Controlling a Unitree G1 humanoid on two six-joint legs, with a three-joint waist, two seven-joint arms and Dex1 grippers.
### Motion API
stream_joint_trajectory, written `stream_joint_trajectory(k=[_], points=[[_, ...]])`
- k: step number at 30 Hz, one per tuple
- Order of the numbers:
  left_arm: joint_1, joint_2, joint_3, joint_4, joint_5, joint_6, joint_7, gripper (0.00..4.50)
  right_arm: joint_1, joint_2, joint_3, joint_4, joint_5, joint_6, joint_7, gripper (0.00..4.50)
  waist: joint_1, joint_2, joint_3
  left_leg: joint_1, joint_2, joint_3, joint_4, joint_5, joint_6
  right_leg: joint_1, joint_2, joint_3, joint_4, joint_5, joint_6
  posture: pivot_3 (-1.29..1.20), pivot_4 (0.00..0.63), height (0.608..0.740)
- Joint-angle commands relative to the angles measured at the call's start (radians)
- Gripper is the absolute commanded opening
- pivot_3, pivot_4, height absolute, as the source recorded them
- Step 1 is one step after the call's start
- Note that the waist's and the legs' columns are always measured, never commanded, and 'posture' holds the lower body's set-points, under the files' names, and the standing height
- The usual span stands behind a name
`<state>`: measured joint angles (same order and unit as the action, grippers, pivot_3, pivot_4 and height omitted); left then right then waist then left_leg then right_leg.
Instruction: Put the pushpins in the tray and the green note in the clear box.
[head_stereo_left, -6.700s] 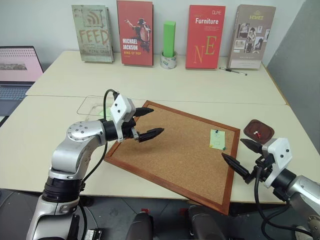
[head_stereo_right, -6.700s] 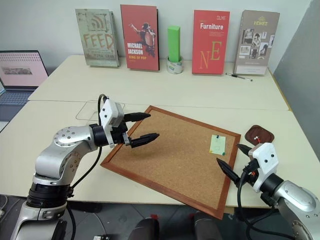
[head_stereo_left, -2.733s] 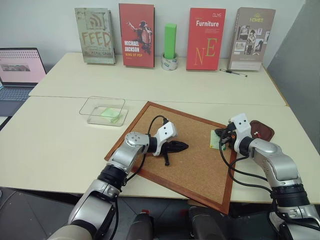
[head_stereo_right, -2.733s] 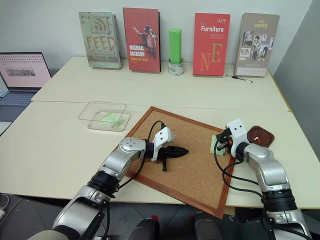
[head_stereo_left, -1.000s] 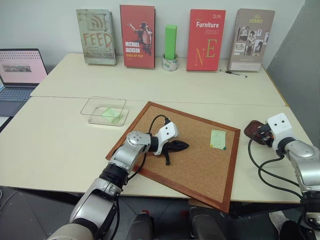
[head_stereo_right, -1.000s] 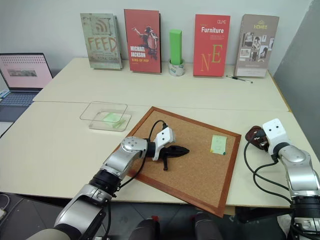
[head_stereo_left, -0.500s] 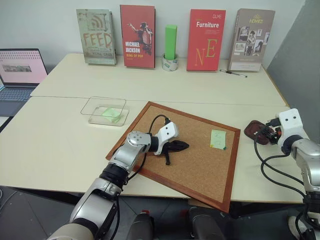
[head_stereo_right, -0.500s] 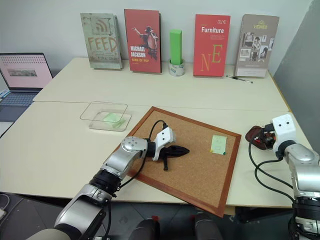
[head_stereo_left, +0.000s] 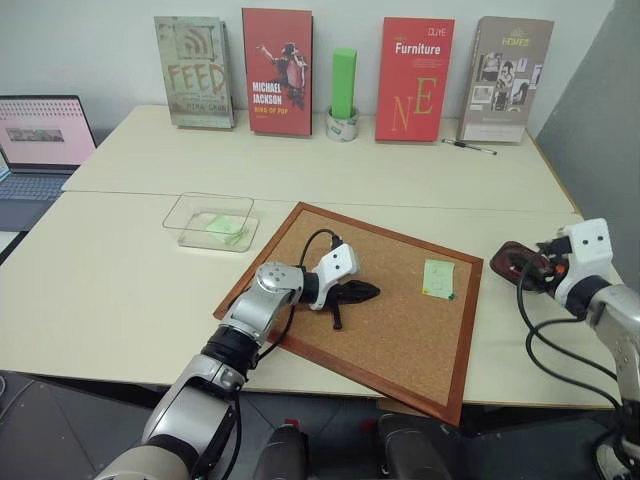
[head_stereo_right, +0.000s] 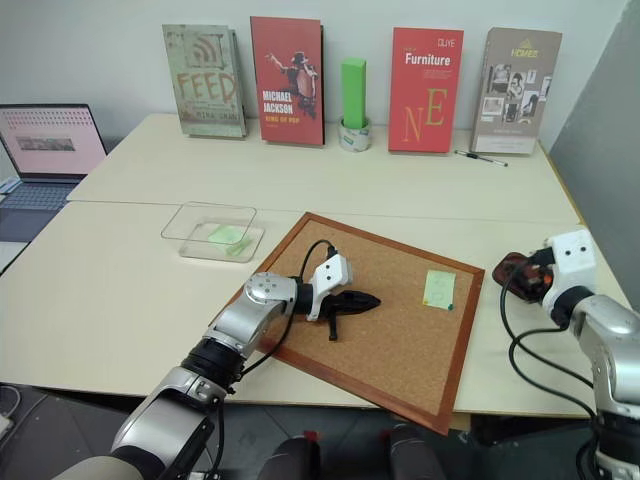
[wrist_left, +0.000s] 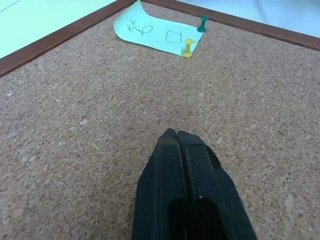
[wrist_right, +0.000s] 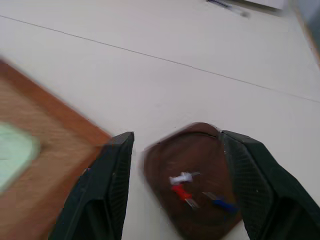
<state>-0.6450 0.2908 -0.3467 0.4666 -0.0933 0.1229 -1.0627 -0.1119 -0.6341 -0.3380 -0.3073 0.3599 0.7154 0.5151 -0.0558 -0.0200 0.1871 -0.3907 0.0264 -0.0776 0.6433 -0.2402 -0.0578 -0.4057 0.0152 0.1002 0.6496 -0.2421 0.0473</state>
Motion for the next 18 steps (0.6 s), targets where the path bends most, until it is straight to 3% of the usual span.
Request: stream_joint_trajectory(k=[1, 9, 18], points=[[0.01, 0.009, -0.019, 0.052, 0.054, 0.019, 0.019, 0.0, 0.096, 0.01, 0.003, -0.181, 0.101, 0.014, 0.071, 2.88, 0.0, 0.0, 0.0, -0.001, 0.0, 0.0, 0.0, 0.0, 0.0, 0.0, 0.0, 0.0, -0.001, 0.0, 0.001, 0.0, 0.15, 0.74], [0.007, 0.01, -0.019, 0.059, 0.055, 0.016, 0.016, 0.0, 0.164, 0.044, 0.156, -0.212, 0.023, -0.051, 0.024, 2.88, -0.001, 0.0, 0.0, -0.002, 0.001, 0.0, 0.001, 0.0, 0.0, 0.0, 0.0, 0.0, -0.004, 0.0, 0.001, 0.0, 0.15, 0.74], [0.012, 0.013, -0.02, 0.052, 0.056, 0.018, 0.013, 0.0, 0.147, 0.102, 0.214, -0.133, -0.043, -0.111, -0.029, 2.88, -0.001, 0.0, 0.0, -0.002, 0.001, 0.001, 0.0, 0.0, 0.0, -0.001, -0.001, 0.0, -0.005, 0.0, 0.001, 0.0, 0.15, 0.74]])
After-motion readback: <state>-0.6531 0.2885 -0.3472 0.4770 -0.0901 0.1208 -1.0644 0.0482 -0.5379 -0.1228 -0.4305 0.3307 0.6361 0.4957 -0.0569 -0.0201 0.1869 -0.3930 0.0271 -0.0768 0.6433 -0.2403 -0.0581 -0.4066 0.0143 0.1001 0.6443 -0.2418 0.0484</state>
